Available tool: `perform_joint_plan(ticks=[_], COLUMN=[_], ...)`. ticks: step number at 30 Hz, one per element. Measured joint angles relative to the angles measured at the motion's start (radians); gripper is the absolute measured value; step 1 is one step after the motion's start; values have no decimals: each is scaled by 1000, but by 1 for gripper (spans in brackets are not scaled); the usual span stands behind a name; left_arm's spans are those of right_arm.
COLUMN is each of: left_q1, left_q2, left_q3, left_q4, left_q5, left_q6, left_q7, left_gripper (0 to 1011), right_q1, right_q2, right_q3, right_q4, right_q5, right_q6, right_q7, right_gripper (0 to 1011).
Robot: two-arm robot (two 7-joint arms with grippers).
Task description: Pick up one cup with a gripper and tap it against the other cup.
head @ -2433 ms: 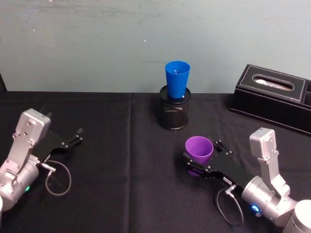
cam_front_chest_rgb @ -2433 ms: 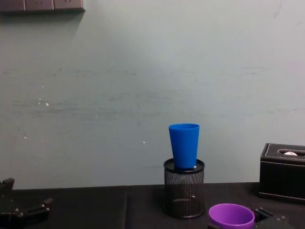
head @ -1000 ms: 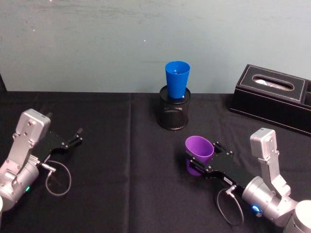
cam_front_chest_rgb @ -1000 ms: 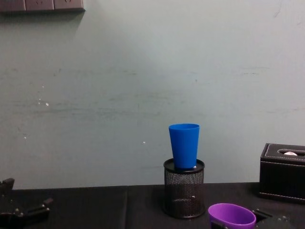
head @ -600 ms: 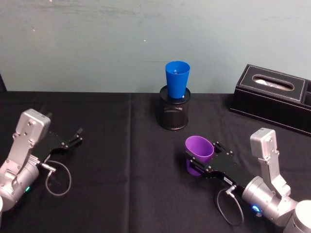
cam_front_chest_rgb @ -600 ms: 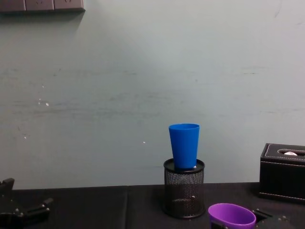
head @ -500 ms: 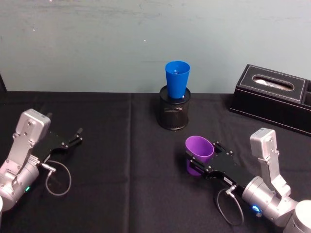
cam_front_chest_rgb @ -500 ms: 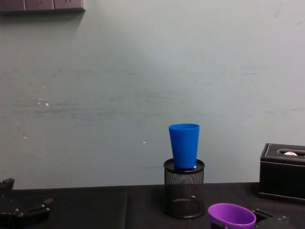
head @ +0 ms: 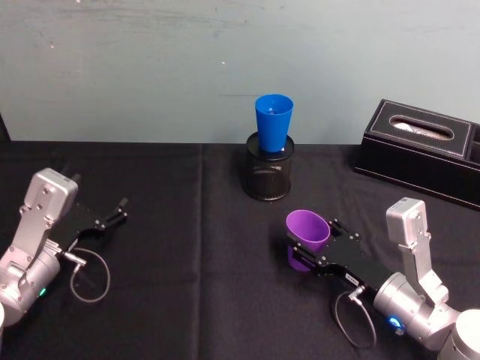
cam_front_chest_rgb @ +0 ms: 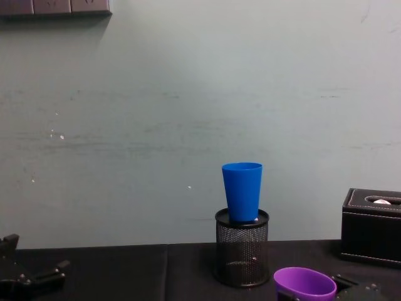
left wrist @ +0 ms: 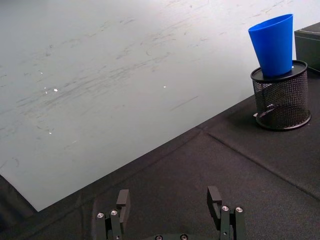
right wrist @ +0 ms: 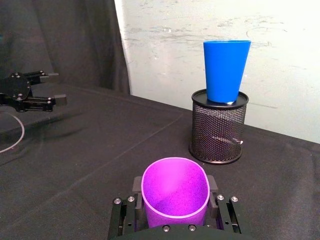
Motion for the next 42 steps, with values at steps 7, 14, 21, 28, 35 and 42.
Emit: perform_joint_plan(ticks=[7,14,21,28,35,42], left_q1=[0,0,0,0,0,0], left_q2=[0,0,0,0,0,0], left_q3=[0,0,0,0,0,0], left_q4=[0,0,0,0,0,0], left_q5=[0,0,0,0,0,0], left_q6=[0,0,0,0,0,0], left_q7=[0,0,0,0,0,0], left_gripper=[1011,1011,1011,1012,1011,1011], right_q1=[0,0,-4,-12,-22,-36], right_q2=[0,2,5,5,-7,-20], right_q3=[0,-1,-1,3,21,47], right_q4=[0,1,-4,-15,-13,-13], right_q5=[0,0,-2,-14,-7,-1], right_q6=[0,-19,-46,-86,-127,-184], right_q7=[0,1,3,0,-6,-12], right_gripper=[724,724,724,724,724,724])
